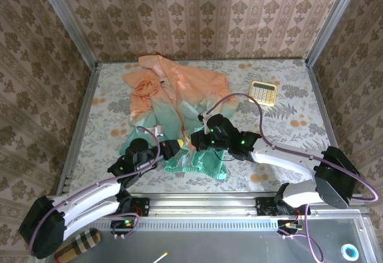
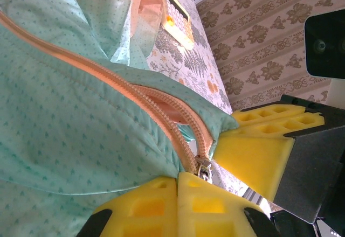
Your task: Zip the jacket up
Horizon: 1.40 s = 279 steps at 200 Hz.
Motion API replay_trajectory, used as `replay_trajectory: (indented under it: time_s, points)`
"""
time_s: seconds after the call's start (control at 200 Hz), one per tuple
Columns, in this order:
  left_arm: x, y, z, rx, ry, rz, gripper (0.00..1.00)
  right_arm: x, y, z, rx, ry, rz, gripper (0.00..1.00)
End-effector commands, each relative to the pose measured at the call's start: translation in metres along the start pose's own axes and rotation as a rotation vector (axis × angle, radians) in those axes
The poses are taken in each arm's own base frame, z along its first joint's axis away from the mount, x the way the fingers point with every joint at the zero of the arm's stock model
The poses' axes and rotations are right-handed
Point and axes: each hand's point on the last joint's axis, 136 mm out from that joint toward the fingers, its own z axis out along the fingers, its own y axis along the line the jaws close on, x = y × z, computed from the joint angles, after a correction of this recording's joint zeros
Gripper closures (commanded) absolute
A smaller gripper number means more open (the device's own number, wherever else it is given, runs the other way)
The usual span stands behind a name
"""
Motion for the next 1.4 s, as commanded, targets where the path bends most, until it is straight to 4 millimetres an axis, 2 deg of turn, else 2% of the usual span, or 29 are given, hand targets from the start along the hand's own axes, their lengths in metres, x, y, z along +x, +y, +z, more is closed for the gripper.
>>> replay_trajectory:
  time_s: [0.0,0.65,0.925,0.945,1.16,1.39]
  points:
    - [0.012,-0.001,-0.001,-0.002,0.063,0.021,1.00,-0.025,-0.001,-0.002,0.017,-0.112,0.026,1.00]
    - [0.012,0.004,-0.009,-0.019,0.039,0.034,1.00,-0.021,-0.002,0.004,0.016,-0.092,0.063,1.00]
    - [0.037,0.022,-0.004,-0.099,0.144,0.086,1.00,-0.013,-0.006,0.007,0.020,-0.061,0.095,1.00]
    - [0.039,0.023,-0.003,-0.100,0.150,0.090,1.00,-0.006,-0.011,0.015,0.036,-0.037,0.099,1.00]
    - [0.053,0.030,0.002,-0.109,0.178,0.108,1.00,0.012,-0.020,0.025,0.052,0.029,0.134,1.00]
    - [0.080,0.055,-0.003,-0.163,0.266,0.108,1.00,0.047,-0.037,0.037,0.068,0.116,0.171,1.00]
